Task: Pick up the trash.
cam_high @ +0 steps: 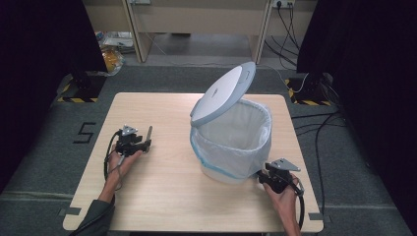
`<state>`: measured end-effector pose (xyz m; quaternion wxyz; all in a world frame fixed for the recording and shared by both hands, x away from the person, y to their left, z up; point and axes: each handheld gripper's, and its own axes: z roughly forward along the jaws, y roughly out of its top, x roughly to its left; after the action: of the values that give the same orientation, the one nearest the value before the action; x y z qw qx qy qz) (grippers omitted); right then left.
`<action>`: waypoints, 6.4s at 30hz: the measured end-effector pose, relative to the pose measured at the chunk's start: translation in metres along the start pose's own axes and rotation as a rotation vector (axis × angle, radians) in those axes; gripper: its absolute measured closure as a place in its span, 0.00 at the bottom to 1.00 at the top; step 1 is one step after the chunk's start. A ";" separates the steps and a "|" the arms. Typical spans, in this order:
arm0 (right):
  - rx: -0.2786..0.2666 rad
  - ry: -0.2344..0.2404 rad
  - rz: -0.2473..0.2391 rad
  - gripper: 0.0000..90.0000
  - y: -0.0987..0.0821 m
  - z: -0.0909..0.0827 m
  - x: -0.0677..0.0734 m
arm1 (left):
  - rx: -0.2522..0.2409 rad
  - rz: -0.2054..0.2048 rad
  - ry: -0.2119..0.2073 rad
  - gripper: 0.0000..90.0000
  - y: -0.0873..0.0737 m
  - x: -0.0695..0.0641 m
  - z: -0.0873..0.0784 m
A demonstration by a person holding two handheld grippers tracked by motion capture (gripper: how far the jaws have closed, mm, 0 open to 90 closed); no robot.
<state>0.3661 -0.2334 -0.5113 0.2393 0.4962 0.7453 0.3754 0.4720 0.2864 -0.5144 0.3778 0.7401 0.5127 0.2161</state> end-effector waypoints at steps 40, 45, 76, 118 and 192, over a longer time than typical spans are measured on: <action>-0.002 0.013 0.002 0.61 0.000 0.000 -0.002 | -0.075 0.080 -0.190 0.89 0.006 -0.023 -0.062; -0.002 0.014 0.003 0.61 0.000 0.000 -0.002 | -0.089 0.100 -0.221 0.89 0.005 -0.030 -0.075; -0.002 0.022 0.010 0.61 0.000 0.000 -0.003 | -0.164 0.197 -0.440 0.89 0.019 -0.081 -0.155; -0.001 0.022 0.009 0.61 0.000 0.001 -0.004 | -0.250 0.382 -0.564 0.89 0.084 -0.165 -0.203; 0.002 0.040 0.012 0.61 0.000 0.001 -0.006 | -0.353 0.404 -0.475 0.89 0.150 -0.281 -0.158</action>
<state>0.3689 -0.2383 -0.5117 0.2217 0.4933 0.7475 0.3857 0.3425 0.0522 -0.2800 0.5580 0.7795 0.2088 0.1935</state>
